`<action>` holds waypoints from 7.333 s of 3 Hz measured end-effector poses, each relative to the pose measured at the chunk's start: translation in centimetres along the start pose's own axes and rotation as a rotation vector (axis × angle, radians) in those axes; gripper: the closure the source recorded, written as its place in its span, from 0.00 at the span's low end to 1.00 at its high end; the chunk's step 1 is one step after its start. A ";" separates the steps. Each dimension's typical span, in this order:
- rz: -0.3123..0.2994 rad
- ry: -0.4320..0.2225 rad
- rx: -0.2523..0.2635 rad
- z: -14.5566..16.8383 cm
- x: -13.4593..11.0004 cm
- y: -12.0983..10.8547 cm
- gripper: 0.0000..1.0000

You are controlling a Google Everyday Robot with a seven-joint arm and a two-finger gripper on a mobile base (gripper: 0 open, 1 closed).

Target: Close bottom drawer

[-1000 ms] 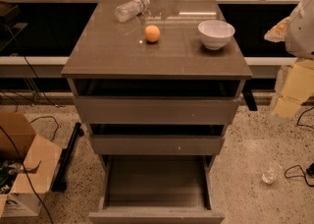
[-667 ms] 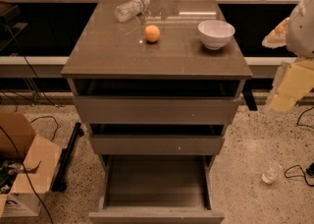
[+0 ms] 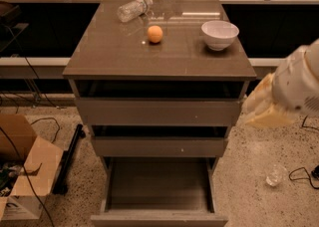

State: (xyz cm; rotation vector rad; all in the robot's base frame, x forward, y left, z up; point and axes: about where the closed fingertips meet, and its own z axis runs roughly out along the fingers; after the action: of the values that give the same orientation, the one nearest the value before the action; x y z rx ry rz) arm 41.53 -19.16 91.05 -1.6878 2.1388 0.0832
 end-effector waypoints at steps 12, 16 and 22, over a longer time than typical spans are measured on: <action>0.325 -0.302 -0.383 43.5 11.7 12.7 1.00; 0.455 -0.355 -0.435 52.5 15.5 17.2 1.00; 0.546 -0.245 -0.411 68.5 21.6 17.8 1.00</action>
Offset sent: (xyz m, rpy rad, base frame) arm 0.0022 0.0595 -0.2245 0.3149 0.2745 -0.0093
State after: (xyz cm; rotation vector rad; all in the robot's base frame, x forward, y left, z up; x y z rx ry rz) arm 40.07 -14.00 17.23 -1.1443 2.4311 0.8885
